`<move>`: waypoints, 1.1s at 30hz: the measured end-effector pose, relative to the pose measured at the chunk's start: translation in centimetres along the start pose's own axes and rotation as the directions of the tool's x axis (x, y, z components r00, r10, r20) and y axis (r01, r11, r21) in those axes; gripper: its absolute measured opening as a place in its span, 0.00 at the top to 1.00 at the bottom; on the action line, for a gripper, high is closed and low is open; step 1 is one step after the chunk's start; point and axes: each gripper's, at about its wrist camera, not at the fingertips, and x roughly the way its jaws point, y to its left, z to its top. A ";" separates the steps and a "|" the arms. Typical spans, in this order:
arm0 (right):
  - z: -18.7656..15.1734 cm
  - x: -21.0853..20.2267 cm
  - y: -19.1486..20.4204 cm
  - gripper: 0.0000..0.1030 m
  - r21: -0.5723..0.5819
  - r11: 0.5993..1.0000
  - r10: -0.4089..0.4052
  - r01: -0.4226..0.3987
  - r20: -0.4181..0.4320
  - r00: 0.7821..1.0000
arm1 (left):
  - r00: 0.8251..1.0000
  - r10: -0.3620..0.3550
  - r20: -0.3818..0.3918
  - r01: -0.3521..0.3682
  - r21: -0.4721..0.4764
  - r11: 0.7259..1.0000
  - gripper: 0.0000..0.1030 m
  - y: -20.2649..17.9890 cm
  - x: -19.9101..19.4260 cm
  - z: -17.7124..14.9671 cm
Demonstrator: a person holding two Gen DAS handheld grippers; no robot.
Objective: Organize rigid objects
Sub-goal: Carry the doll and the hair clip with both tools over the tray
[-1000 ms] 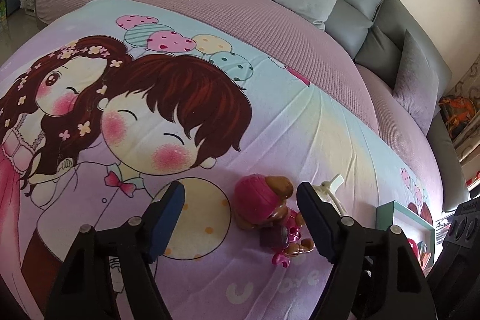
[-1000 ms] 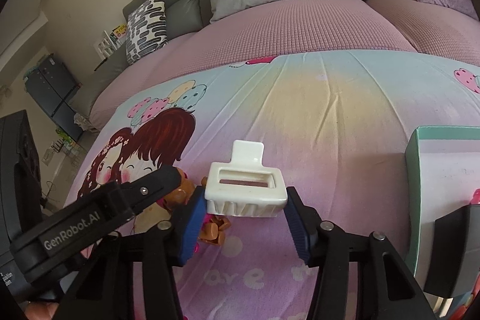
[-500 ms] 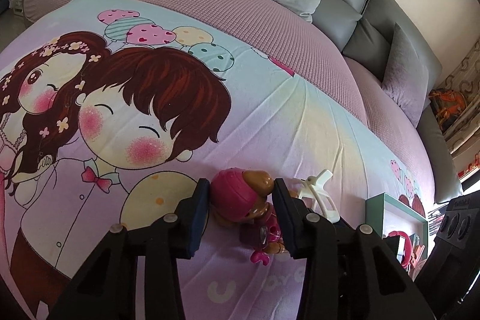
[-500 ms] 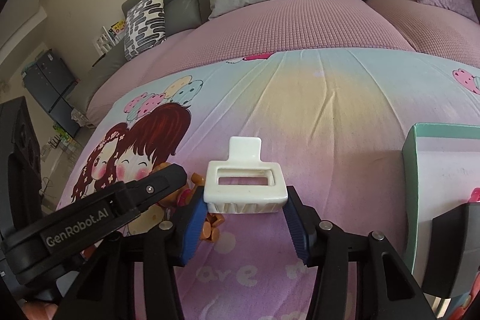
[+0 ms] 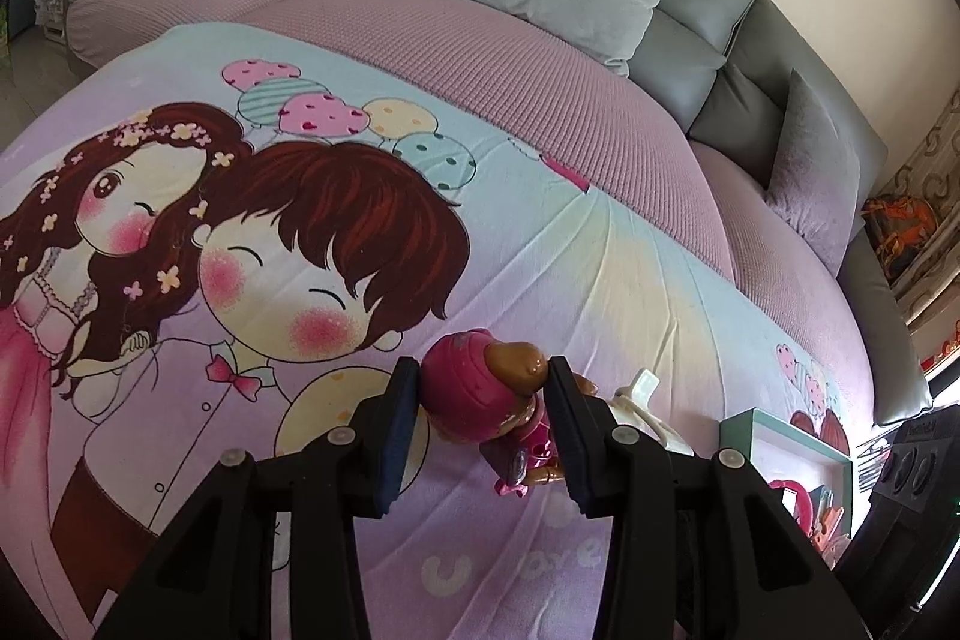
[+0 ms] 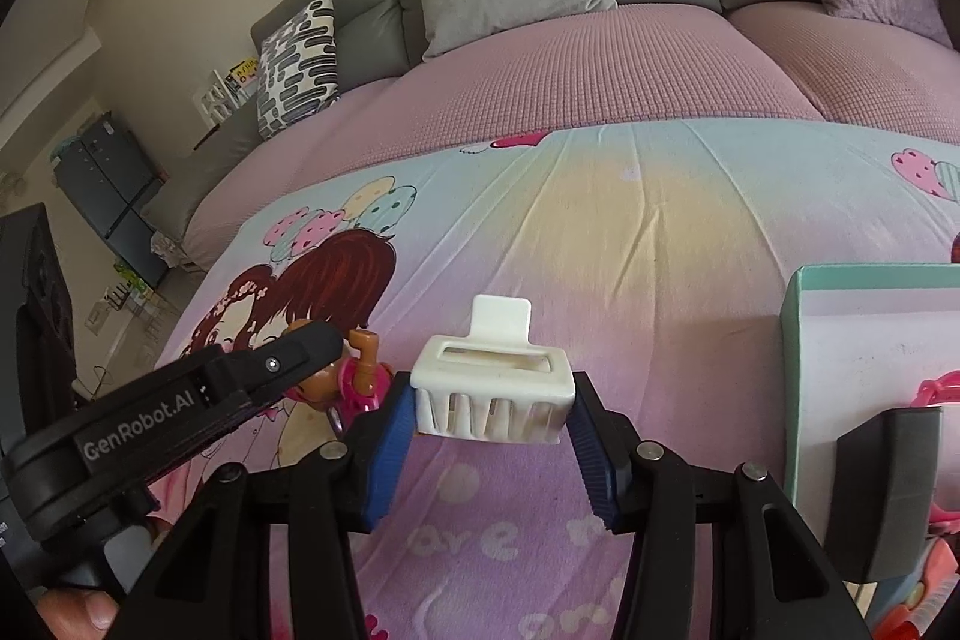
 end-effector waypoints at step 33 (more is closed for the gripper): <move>-1.1 -12.6 -5.2 0.49 0.105 0.974 -0.217 0.203 0.147 0.965 | 0.989 -0.060 0.133 0.043 0.129 0.991 0.57 -6.9 -6.9 -1.2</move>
